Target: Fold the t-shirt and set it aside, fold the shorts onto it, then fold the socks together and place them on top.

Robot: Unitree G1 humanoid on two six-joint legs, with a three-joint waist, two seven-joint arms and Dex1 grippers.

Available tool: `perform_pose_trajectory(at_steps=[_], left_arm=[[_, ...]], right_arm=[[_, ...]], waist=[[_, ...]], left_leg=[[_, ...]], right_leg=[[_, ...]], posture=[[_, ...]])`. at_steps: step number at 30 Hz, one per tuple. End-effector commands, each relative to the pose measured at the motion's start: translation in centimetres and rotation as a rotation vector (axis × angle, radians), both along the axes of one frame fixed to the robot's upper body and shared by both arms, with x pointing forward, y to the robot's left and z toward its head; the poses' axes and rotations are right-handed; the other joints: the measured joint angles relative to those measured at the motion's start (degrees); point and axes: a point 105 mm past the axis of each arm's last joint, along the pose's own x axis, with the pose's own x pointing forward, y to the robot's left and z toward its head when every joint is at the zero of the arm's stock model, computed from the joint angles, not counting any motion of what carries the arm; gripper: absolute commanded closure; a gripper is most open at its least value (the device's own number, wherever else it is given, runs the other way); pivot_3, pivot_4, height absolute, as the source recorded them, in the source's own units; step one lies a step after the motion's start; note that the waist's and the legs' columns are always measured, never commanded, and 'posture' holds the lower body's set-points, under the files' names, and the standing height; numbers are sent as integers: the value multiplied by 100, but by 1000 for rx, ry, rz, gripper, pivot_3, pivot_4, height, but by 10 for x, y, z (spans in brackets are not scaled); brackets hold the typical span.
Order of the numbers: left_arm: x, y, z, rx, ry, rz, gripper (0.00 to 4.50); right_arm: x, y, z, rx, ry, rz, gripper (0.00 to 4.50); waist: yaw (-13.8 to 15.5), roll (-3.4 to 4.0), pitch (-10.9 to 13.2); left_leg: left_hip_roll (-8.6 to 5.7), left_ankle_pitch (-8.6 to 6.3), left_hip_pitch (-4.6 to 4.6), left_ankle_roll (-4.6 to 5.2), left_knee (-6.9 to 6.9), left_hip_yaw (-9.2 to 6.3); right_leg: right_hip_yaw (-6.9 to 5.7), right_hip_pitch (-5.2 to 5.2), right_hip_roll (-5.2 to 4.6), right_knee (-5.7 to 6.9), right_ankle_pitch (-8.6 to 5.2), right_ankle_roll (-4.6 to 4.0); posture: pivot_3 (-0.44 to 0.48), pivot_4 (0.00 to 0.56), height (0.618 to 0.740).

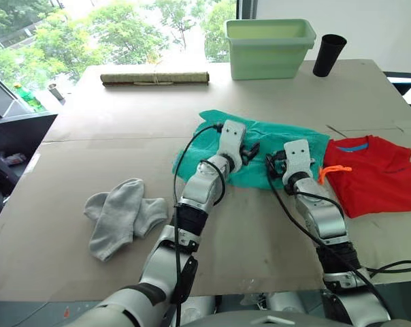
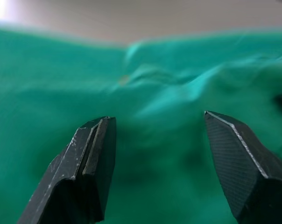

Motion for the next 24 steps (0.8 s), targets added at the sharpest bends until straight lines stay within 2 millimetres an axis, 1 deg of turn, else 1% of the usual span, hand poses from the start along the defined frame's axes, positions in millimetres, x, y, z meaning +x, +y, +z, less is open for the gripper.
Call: perform_pose_trajectory(at_steps=[1,2,4,5,6,9,11,12,13,14,15,16,17,18,19,21,22,24], left_arm=[[13,36,-5,41,-22,146,1271],[14,46,-10,56,-13,181,1271],[17,70,-11,75,-35,234,1271],[18,76,-10,73,-42,247,1271],[19,80,-7,53,-54,254,1271],[14,77,17,-84,-122,203,1242],[5,70,41,-173,-186,121,1242],[0,67,51,-198,-210,76,747],[-7,61,62,-247,-222,-5,529],[-15,58,72,-290,-235,-75,72],[-25,56,82,-322,-239,-160,72],[-38,53,91,-348,-232,-280,72],[-51,50,99,-342,-242,-379,72],[-63,49,105,-330,-228,-473,72],[-76,49,111,-321,-212,-559,72],[-90,54,119,-281,-193,-647,72],[-98,56,120,-261,-171,-689,72],[-113,58,118,-215,-134,-767,72]], right_arm=[[-7,-27,-6,-41,7,-101,75],[-10,-31,-7,-52,10,-100,75],[-19,-35,1,-52,-9,-56,75],[-22,-35,4,-56,-19,-29,75],[-26,-29,8,-26,-18,45,75],[-40,-31,28,-21,-59,190,27],[-48,-38,43,11,-79,226,27],[-53,-42,49,37,-76,241,0],[-58,-44,58,91,-80,253,0],[-64,-47,65,151,-83,249,0],[-72,-48,71,215,-76,255,0],[-81,-49,77,276,-75,254,0],[-89,-49,80,349,-70,249,0],[-101,-45,82,413,-52,273,0],[-110,-41,82,442,-34,289,0],[-125,-33,76,517,19,290,0],[-132,-30,71,542,53,284,0],[-140,-29,56,590,120,222,0]], waist=[[17,1,-3],[27,1,-6],[32,-1,-15],[32,-1,-15],[32,-1,-15],[38,-1,-15],[36,-2,-14],[35,-2,-13],[33,-3,-12],[32,-4,-12],[32,-4,-12],[28,-4,-12],[24,-4,-12],[16,-2,-13],[13,-1,-14],[8,-1,-14],[9,0,-14],[19,0,-14]], left_leg=[[1,0,-2,0,0,-6],[0,0,-1,-1,1,-11],[-4,-1,-1,-1,0,-19],[-5,-1,-1,-1,0,-19],[-6,-1,-2,-1,0,-20],[-10,-1,-2,-1,-2,-25],[-10,-1,-4,0,-2,-27],[-10,-1,-10,0,-2,-30],[-9,-1,-12,0,-2,-33],[-9,-1,-15,-1,-2,-38],[-8,-1,-16,-1,-3,-43],[-7,-2,-17,-1,-5,-45],[-6,-2,-15,-1,-9,-51],[-5,-2,-13,-1,-14,-55],[-5,-2,-2,-1,-35,-57],[-5,-2,3,-1,-50,-61],[-5,-2,4,-1,-54,-67],[-8,-2,4,-1,-57,-67]], right_leg=[[4,0,-2,0,0,0],[11,2,-3,-1,0,0],[11,5,-4,-2,0,0],[11,5,-5,-2,0,0],[13,5,-5,-3,0,0],[13,6,-4,-5,0,1],[13,5,-5,-6,0,1],[12,3,-5,-8,0,1],[12,2,-5,-8,0,1],[9,2,-5,-11,0,1],[9,2,-4,-13,0,1],[9,2,-4,-13,0,1],[9,3,-3,-15,0,1],[10,3,-2,-16,0,1],[15,3,-1,-18,0,0],[18,2,1,-20,0,0],[17,2,2,-26,-1,-1],[19,3,2,-36,-1,0]], posture=[[0,150,740],[0,150,740],[0,150,740],[0,150,740],[0,150,740],[0,150,740],[0,150,740],[0,150,740],[0,150,740],[0,150,740],[0,150,740],[0,150,740],[0,150,740],[0,150,740],[0,150,740],[0,150,740],[0,150,740],[0,150,740]])
